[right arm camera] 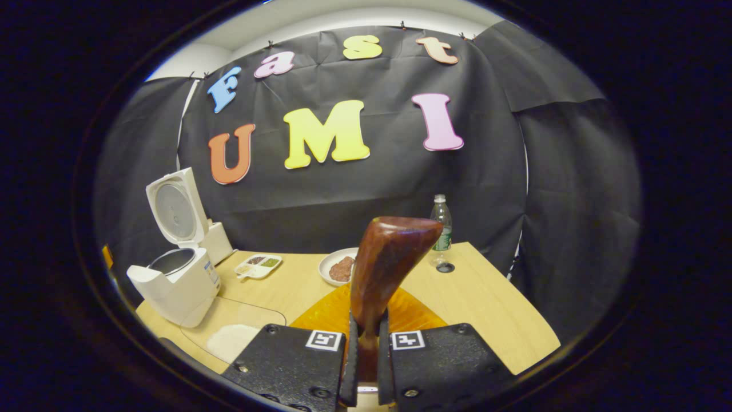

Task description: Close the left gripper, press the button to open the rice cooker; take a wooden spoon from the chopstick holder with the right hand, scoop a spoonful of rice and pour it into the rice cooker, then put the wooden spoon back into the chopstick holder.

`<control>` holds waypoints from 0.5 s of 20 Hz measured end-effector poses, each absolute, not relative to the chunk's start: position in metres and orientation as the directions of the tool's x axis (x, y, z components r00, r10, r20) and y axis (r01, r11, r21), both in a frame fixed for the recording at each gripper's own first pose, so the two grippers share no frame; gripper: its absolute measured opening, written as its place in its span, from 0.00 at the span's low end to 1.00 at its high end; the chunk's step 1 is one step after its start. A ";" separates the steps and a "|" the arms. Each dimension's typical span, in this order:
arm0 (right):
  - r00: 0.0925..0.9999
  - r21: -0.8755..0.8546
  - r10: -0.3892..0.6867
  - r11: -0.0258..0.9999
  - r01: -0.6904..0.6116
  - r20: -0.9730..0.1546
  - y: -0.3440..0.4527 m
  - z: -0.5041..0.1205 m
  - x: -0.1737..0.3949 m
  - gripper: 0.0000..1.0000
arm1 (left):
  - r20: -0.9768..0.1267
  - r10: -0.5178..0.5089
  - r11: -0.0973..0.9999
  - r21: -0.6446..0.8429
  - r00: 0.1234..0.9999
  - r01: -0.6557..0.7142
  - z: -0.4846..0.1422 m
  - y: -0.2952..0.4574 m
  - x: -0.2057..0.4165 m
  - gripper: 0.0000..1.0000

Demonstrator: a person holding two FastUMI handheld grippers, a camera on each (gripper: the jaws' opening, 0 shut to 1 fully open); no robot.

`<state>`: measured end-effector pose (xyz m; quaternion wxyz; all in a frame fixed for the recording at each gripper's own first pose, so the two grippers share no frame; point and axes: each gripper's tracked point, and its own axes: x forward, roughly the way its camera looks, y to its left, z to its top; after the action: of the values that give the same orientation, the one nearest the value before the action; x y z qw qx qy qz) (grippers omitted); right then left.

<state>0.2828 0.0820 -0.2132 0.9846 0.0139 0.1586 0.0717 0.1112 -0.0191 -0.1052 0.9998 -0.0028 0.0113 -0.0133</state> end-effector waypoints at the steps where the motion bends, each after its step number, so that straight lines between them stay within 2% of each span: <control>1: 0.940 0.058 0.145 0.989 -0.134 -0.310 0.081 -0.215 0.283 0.19 | -0.025 -0.023 1.000 -0.006 0.999 0.023 -0.105 -0.017 0.110 0.94; 2: 0.946 0.061 0.133 0.991 -0.120 -0.295 0.076 -0.213 0.285 0.21 | -0.026 -0.019 1.000 -0.006 0.999 0.019 -0.105 -0.015 0.111 0.94; 3: 0.955 0.058 0.112 0.993 -0.100 -0.276 0.069 -0.208 0.285 0.29 | -0.026 -0.015 1.000 -0.007 1.000 0.014 -0.105 -0.013 0.110 0.94; 5: 0.968 0.050 0.082 0.996 -0.072 -0.238 0.060 -0.199 0.282 0.67 | -0.025 -0.004 1.000 -0.016 1.000 0.004 -0.103 -0.007 0.112 0.94; 6: 0.973 0.037 0.062 0.998 -0.055 -0.222 0.054 -0.194 0.280 0.74 | -0.026 0.000 1.000 -0.019 1.000 0.000 -0.103 -0.006 0.114 0.94; 7: 0.977 0.026 0.049 0.999 -0.045 -0.209 0.051 -0.189 0.277 0.86 | -0.025 0.001 1.000 -0.020 1.000 -0.002 -0.103 -0.003 0.114 0.94; 10: 0.982 0.018 0.040 0.999 -0.038 -0.183 0.050 -0.175 0.262 0.92 | -0.019 0.004 1.000 -0.007 1.000 -0.004 -0.095 0.006 0.115 0.94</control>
<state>0.2616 0.0501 -0.1749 0.9955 0.0074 0.0921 0.0196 0.1148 0.0055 -0.0949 0.9999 -0.0035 0.0094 0.0022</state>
